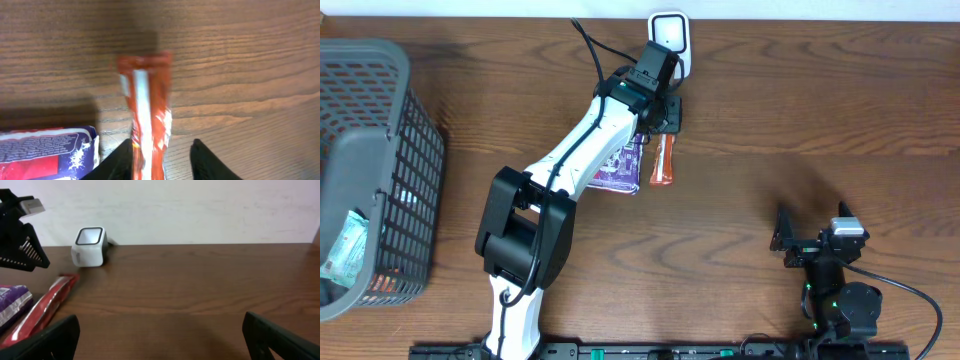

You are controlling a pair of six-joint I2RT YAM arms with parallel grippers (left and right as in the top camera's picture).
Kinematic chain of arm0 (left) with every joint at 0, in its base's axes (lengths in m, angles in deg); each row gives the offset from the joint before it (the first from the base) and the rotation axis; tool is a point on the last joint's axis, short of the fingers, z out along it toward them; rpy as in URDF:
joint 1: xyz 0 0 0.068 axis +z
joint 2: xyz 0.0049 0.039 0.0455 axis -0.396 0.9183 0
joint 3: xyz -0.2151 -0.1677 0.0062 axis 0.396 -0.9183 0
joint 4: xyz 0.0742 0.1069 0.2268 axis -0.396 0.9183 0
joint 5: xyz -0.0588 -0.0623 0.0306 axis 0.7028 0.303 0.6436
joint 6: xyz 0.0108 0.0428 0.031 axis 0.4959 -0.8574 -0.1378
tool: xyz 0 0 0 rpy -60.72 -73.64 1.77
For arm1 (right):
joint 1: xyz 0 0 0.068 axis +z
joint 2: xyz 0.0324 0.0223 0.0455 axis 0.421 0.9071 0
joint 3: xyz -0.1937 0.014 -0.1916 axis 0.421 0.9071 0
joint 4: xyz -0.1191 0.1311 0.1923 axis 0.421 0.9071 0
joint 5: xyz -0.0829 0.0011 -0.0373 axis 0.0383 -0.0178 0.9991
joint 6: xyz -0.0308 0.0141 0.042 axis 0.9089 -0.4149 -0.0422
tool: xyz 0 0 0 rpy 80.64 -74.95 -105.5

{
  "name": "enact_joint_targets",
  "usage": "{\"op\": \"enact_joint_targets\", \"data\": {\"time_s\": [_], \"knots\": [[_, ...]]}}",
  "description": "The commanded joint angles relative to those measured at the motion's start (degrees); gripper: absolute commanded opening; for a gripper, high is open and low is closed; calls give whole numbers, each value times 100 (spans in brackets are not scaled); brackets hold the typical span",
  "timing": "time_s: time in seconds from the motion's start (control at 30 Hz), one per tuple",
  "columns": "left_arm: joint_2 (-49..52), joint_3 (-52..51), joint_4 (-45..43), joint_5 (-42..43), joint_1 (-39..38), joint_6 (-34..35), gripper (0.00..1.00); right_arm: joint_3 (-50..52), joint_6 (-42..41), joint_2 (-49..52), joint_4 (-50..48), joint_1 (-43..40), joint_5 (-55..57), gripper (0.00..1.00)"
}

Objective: Scan the item barcode
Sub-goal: 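Carry the red bar out and set it beside the purple box, then reach the left gripper into the basket and grasp the mint-green packet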

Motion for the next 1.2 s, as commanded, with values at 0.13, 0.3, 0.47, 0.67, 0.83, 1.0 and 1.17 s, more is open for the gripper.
{"op": "enact_joint_targets", "data": {"time_s": [0.13, 0.3, 0.47, 0.67, 0.83, 1.0, 1.17], "knots": [[-962, 46, 13, -76, 267, -74, 52, 11, -59, -31, 20, -39, -9, 99], [-2221, 48, 61, -92, 964, -76, 70, 11, -59, -31, 20, -39, -9, 99], [-3418, 46, 413, -660, 2297, -70, 82, 11, -59, -31, 20, -39, -9, 99], [-4127, 46, 1025, -680, 4597, 289, 89, 11, -59, -31, 20, -39, -9, 99], [-3930, -15, 1906, -1423, 6024, 1128, 98, 11, -59, -31, 20, -39, -9, 99], [-3366, -216, 2649, -2404, 6734, 2732, 99, 11, -59, -31, 20, -39, -9, 99], [-2583, -442, 3108, -2549, 7027, 3469, 100, 11, -59, -31, 20, -39, -9, 99]]}}
